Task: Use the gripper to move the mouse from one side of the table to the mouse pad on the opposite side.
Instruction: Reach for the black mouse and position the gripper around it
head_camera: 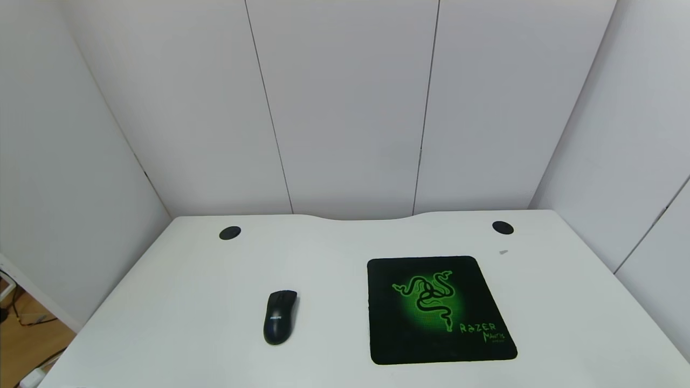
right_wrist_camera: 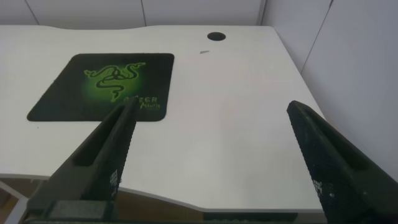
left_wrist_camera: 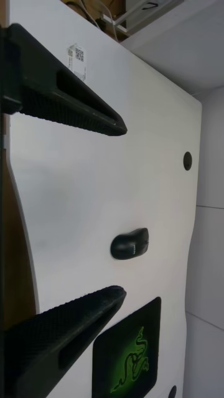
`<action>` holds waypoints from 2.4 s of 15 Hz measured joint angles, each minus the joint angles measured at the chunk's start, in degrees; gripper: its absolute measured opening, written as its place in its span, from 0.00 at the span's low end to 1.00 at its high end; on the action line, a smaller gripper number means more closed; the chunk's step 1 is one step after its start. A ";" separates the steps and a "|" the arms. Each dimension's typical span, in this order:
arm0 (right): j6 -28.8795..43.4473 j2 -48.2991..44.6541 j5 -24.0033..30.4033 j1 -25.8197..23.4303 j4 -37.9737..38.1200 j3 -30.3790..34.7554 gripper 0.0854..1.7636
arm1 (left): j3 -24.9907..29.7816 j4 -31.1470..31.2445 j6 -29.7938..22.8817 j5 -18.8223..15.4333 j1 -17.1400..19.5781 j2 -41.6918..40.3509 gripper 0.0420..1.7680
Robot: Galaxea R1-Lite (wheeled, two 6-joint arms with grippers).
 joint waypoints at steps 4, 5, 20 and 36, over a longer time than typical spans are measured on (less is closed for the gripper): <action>0.06 0.00 -0.09 0.00 0.00 0.00 0.97 | -0.07 0.00 0.22 0.01 0.00 0.00 0.97; -0.06 0.00 -0.09 0.00 0.21 0.00 0.97 | -0.07 0.06 0.41 0.06 0.00 0.00 0.97; -0.33 -0.07 -0.02 0.00 -0.29 0.00 0.97 | -28.53 6.80 3.40 -0.02 0.00 20.37 0.97; -0.35 -0.07 0.00 0.00 -0.27 0.00 0.97 | -59.50 31.59 -6.01 0.80 -6.86 68.74 0.97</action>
